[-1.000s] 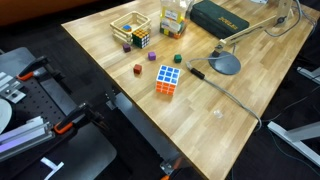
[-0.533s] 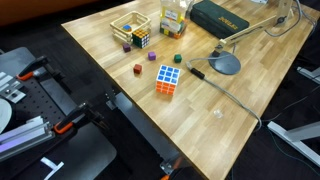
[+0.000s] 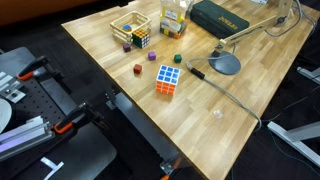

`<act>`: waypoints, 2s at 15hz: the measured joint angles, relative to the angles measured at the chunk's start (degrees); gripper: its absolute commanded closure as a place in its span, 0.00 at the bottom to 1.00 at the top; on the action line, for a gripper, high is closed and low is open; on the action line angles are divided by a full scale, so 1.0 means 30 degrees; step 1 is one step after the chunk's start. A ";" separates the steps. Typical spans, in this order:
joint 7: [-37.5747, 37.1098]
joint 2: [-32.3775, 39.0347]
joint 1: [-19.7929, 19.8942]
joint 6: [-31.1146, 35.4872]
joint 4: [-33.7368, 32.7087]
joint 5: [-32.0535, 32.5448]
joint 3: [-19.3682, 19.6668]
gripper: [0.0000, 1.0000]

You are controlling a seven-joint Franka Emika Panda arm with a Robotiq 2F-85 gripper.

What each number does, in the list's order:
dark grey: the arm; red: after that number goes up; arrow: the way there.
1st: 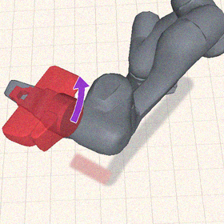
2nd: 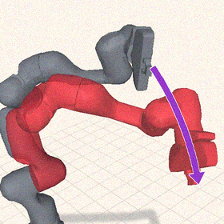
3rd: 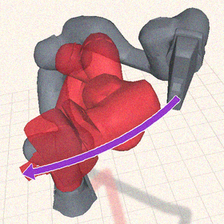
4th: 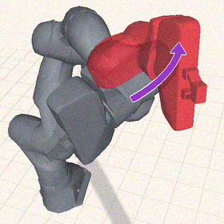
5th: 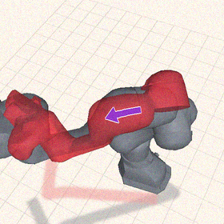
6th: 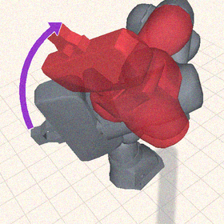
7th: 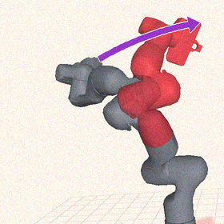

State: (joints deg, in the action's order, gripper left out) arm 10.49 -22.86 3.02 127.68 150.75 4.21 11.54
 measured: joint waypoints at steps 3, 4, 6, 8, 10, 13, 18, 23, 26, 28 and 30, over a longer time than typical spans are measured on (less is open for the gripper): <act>-0.1206 0.1386 0.1005 0.0678 -0.0187 -0.0433 0.0416 0.00; -0.1474 0.1658 0.1288 0.0826 -0.0196 -0.0433 0.0432 0.00; -0.1789 0.1774 0.1360 0.0886 -0.0231 -0.0433 0.0403 0.00; -0.1931 0.1739 0.1359 0.0887 -0.0253 -0.0433 0.0344 0.00; -0.1944 0.1739 0.1359 0.0887 -0.0255 -0.0433 0.0344 0.00; -0.2012 0.1935 0.1409 0.0896 -0.0256 -0.0505 0.0389 0.00; -0.2204 0.4785 0.1658 0.1283 -0.1725 -0.3354 0.0943 0.00; -0.2178 0.7318 0.1603 0.2089 -0.3401 -0.4714 0.0789 0.00; -0.2179 0.7249 0.1603 0.2089 -0.3418 -0.4714 0.0789 0.00; -0.2179 0.7250 0.1604 0.2089 -0.3417 -0.4714 0.0789 0.00; -0.2179 0.7250 0.1604 0.2089 -0.3418 -0.4714 0.0789 0.00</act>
State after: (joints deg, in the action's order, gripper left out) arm 3.95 -1.12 7.83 133.95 140.50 -9.93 13.91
